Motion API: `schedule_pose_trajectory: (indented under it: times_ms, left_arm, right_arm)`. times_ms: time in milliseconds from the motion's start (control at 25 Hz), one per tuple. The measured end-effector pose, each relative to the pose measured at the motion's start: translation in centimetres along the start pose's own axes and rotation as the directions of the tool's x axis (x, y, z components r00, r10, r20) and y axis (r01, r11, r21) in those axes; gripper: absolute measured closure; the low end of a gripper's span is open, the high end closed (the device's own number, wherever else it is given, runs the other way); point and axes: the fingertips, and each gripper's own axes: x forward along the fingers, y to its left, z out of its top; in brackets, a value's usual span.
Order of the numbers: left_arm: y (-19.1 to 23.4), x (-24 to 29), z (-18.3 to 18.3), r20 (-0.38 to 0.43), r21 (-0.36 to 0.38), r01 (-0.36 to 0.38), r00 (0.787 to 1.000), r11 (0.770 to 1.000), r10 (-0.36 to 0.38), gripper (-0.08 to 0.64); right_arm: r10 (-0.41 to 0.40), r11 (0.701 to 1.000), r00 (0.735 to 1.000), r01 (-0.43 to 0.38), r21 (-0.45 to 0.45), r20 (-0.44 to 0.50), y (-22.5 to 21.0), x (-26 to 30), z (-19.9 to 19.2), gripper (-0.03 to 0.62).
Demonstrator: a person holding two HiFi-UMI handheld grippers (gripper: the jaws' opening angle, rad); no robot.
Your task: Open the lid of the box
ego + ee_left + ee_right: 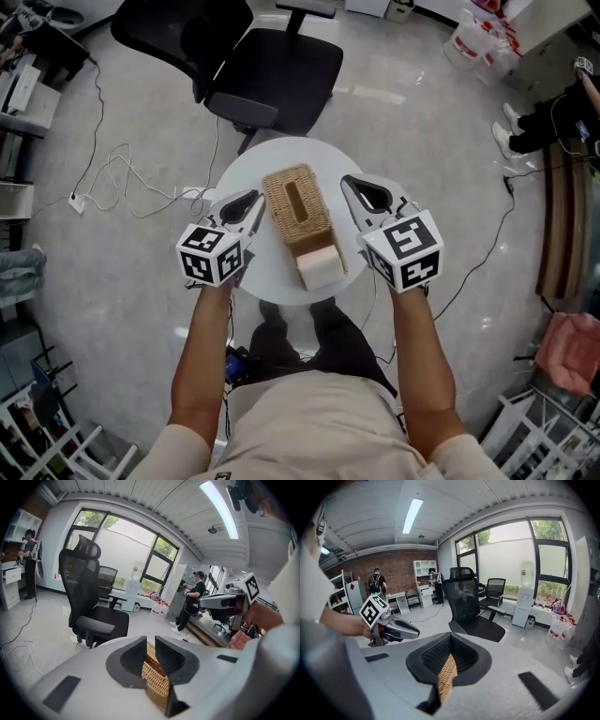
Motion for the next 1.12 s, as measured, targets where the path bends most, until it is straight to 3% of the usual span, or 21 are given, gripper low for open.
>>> schedule_pose_trajectory:
  times_ms: [680, 1120]
  left_arm:
    - [1.6, 3.8, -9.1, -0.085, -0.163, -0.010, 0.996, 0.987, -0.004, 0.518]
    - [1.7, 5.6, -12.5, -0.116, -0.224, -0.006, 0.993, 0.975, -0.020, 0.395]
  right_arm:
    - [0.037, 0.999, 0.996, -0.035, 0.029, -0.087, 0.6, 2.6, -6.6, 0.600]
    - [0.043, 0.999, 0.991, -0.039, 0.038, -0.125, 0.8, 3.8, -9.5, 0.600]
